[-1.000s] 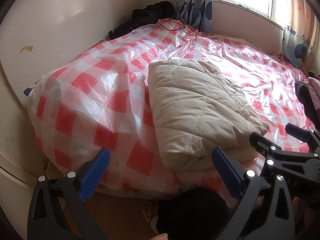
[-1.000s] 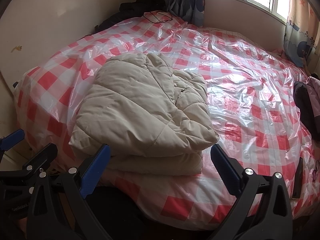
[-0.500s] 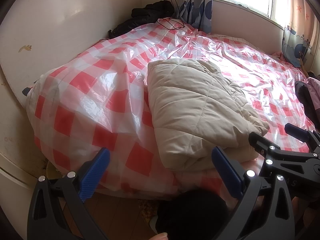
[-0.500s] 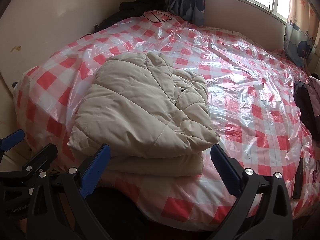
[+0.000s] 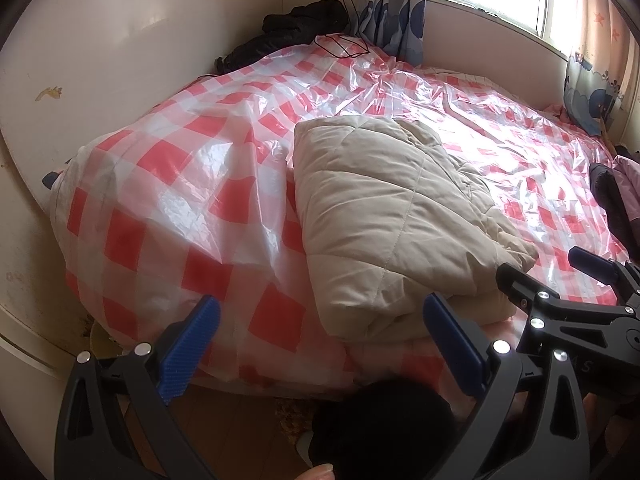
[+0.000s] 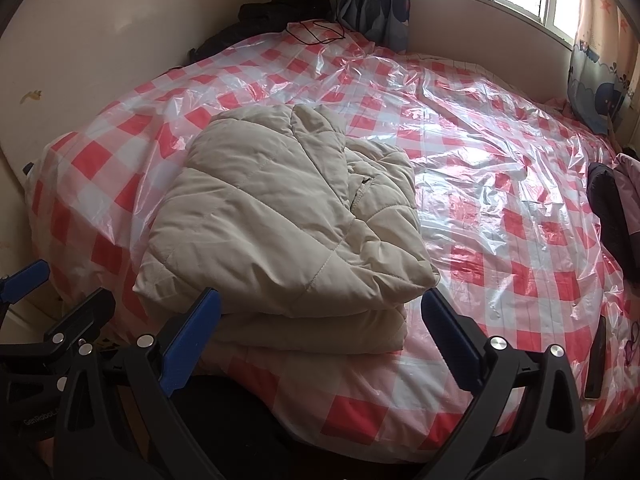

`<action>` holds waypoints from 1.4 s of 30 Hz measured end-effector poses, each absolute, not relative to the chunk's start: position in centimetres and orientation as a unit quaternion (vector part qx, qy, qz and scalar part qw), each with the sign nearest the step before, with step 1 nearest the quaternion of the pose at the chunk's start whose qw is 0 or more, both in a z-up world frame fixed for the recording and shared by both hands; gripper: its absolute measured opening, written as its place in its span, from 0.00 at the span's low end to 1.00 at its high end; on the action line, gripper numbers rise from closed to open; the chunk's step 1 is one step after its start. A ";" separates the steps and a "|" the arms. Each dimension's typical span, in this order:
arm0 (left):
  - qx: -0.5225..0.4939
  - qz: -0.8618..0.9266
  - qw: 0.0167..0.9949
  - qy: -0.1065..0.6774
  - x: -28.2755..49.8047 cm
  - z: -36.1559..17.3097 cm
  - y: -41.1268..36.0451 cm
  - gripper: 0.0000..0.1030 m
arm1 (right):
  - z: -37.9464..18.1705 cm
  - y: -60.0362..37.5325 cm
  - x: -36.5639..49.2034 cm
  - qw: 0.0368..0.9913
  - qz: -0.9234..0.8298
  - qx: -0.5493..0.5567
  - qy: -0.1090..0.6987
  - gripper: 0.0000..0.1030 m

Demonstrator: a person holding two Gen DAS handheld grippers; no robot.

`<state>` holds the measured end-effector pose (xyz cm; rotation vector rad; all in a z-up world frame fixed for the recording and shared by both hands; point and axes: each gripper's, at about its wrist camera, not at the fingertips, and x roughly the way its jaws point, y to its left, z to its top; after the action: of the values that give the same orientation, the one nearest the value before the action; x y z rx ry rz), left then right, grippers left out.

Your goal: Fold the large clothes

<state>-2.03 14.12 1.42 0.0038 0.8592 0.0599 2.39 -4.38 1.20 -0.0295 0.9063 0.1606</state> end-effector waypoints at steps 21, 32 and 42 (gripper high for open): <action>-0.001 0.031 0.905 0.424 -2.2 0.4 13.8 0.95 | 0.7 -4.4 2.5 0.894 0.079 -0.014 0.441 0.94; -0.012 0.018 0.899 0.438 -1.8 0.0 14.0 0.95 | 0.4 -4.3 2.6 0.893 0.079 -0.015 0.443 0.94; -0.008 0.023 0.896 0.443 -1.6 -0.1 14.2 0.95 | 0.2 -4.3 2.7 0.892 0.077 -0.018 0.445 0.94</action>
<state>-1.63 14.18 -0.13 -0.0165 0.9189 0.0482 2.69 -4.32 0.23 -0.0364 0.9234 0.1590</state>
